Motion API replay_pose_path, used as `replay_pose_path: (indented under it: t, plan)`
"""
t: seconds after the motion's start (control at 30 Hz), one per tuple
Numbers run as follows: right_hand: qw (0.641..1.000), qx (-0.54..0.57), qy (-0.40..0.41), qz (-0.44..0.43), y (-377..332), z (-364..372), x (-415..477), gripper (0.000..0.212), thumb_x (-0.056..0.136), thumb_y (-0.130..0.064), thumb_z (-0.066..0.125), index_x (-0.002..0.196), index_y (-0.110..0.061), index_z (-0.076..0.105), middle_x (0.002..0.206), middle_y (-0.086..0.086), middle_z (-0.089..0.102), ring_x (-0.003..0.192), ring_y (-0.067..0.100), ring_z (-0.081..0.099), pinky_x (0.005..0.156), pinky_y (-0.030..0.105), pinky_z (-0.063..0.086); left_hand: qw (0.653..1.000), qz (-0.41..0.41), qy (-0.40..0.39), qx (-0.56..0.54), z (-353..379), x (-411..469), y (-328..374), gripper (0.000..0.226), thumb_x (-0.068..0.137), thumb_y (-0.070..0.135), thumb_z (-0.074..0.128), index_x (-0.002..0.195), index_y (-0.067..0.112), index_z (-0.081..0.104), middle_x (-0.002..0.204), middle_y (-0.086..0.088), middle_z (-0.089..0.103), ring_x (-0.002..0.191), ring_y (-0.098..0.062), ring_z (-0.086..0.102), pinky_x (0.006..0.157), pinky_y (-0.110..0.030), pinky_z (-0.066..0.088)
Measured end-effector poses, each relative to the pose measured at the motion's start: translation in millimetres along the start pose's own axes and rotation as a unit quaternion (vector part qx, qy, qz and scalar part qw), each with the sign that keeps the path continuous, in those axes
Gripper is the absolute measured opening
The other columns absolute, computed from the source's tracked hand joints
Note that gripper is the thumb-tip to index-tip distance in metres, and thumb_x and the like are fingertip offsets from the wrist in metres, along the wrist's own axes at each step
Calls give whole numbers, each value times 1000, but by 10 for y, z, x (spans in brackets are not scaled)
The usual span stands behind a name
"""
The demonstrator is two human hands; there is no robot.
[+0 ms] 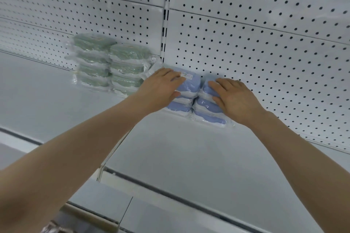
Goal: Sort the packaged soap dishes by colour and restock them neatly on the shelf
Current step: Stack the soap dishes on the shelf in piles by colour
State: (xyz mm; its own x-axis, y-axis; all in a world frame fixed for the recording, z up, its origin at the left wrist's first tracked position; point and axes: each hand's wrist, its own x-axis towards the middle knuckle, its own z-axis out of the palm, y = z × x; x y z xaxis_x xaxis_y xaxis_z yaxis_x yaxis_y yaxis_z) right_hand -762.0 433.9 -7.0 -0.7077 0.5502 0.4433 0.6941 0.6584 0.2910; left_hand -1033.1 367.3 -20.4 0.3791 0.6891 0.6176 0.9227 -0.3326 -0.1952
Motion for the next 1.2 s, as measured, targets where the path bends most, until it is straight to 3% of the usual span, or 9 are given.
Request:
replay_pose_path:
  t: [0.27,0.5,0.63,0.83,0.97,1.1,1.2]
  plan:
    - [998,30,37,-40,-981,-371,-400,48,97,-34,39,131,-5,56,124,15,61,110,36,59,92,46,48,999,-38,10,-3,-724,-1169,176,40,87,29,68,122,11,63,114,-7,64,106,-30,57,92,-37,47]
    - [990,99,44,-96,-2323,-494,-863,49,99,-33,43,139,-5,50,131,16,56,119,34,53,100,44,41,989,-149,-25,-9,-1370,-2742,356,34,92,27,62,122,12,64,117,-7,64,108,-29,57,96,-36,44]
    - [977,151,37,-149,-3143,-395,-1172,46,97,-30,45,136,-5,52,129,14,56,118,33,52,100,43,40,965,-254,-56,-25,-1505,-3784,490,34,94,27,59,125,13,62,120,-7,64,111,-29,55,95,-39,46]
    - [948,237,-82,-197,-4161,248,-1650,48,89,-21,65,134,-6,55,126,15,59,113,33,57,95,43,48,878,-438,-166,-97,-1275,-5300,1122,39,86,17,69,125,15,62,121,-5,62,108,-32,57,79,-46,55]
    - [918,259,-224,-200,-4559,658,-1773,62,78,-17,76,135,-5,53,124,16,60,105,37,61,85,43,52,815,-492,-274,-134,-1016,-5908,1578,52,81,23,66,132,17,55,129,-8,56,112,-37,55,86,-49,53]
    - [898,251,-301,-199,-4815,994,-1670,63,90,-25,64,146,-10,38,138,13,48,119,34,50,95,42,46,822,-473,-300,-102,-804,-5984,1772,63,71,21,75,131,19,56,136,-10,53,118,-36,52,92,-46,52]
    - [895,241,-322,-193,-5010,1192,-1574,61,92,-26,59,147,-14,35,136,10,45,118,32,49,91,40,45,834,-451,-306,-88,-552,-5915,1738,52,85,34,62,135,24,51,142,-8,47,128,-36,43,102,-48,43]
